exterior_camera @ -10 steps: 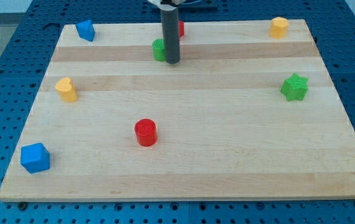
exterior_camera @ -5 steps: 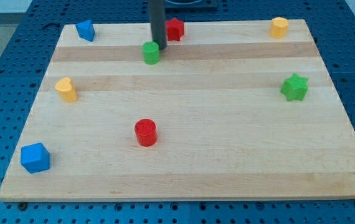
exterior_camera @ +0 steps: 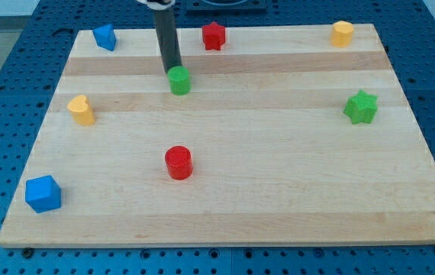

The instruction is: Slide the green circle towards bottom center

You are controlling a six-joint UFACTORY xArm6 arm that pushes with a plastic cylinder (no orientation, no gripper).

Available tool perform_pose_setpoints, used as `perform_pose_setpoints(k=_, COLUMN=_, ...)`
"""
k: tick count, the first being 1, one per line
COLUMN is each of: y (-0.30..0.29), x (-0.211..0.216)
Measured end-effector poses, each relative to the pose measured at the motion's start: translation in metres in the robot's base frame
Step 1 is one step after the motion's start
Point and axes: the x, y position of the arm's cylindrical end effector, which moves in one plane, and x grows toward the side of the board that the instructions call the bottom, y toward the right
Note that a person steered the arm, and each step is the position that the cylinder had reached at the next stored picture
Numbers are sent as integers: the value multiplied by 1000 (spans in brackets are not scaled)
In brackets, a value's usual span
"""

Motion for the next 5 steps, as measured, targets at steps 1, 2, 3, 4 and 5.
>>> perform_pose_setpoints(k=1, y=18, x=26)
perform_pose_setpoints(k=2, y=15, x=18)
perform_pose_setpoints(k=3, y=3, x=18)
perform_pose_setpoints(k=4, y=6, x=48)
perform_pose_setpoints(k=5, y=37, x=83)
